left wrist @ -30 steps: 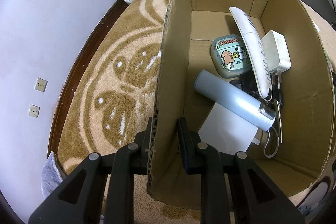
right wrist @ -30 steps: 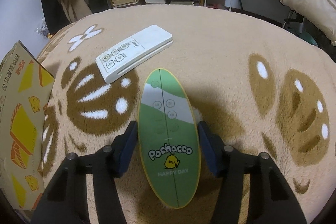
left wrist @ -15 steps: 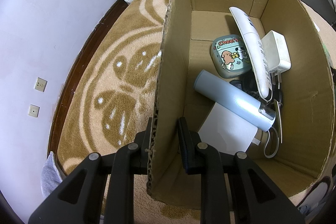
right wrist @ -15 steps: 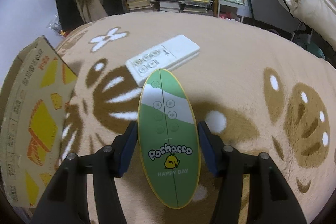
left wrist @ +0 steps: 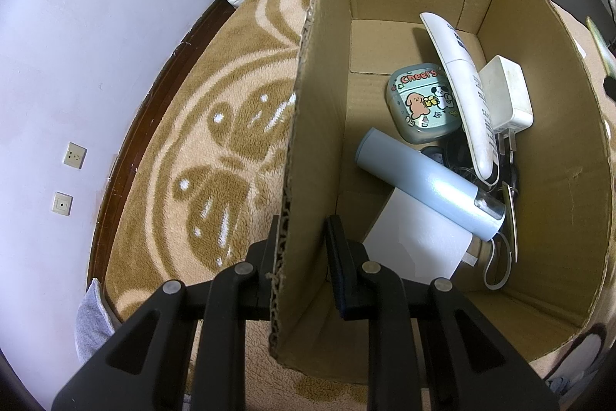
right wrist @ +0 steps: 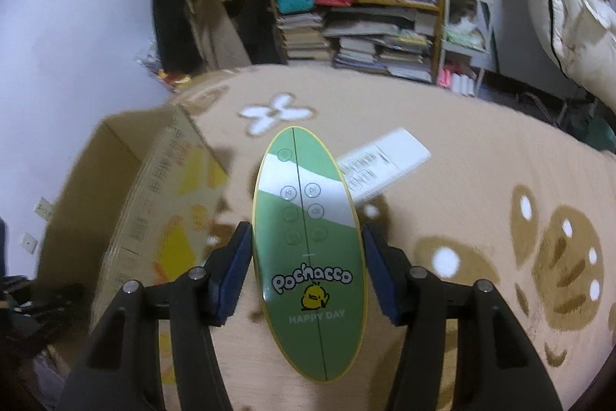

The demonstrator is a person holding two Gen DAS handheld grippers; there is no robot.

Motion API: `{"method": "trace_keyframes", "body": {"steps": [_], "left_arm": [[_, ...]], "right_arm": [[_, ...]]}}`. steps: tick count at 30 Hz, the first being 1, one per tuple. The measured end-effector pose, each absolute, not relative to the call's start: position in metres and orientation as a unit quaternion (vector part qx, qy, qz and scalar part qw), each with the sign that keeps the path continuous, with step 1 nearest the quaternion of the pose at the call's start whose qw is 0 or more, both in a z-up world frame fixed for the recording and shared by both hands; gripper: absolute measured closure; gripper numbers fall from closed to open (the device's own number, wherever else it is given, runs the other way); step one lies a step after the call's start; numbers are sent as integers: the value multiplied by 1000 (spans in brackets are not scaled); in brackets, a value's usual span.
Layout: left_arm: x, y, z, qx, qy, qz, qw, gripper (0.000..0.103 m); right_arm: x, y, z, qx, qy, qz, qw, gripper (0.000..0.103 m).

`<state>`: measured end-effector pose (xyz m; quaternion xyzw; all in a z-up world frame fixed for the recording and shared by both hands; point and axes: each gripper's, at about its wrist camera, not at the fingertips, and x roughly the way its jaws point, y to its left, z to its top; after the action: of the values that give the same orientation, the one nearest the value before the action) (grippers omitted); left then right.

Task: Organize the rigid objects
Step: 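Carry the green Pochacco remote over the box and release it inside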

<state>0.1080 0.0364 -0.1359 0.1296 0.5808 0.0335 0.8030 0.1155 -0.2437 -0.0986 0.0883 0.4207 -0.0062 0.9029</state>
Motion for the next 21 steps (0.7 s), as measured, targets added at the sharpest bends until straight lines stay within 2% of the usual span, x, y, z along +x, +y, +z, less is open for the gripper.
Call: {"method": "trace_keyframes", "body": {"steps": [21], "left_arm": [[108,36,-136,131,581,33,803,82]], "right_arm": [[124,-153,-45,87,373,111,917,42]]}}
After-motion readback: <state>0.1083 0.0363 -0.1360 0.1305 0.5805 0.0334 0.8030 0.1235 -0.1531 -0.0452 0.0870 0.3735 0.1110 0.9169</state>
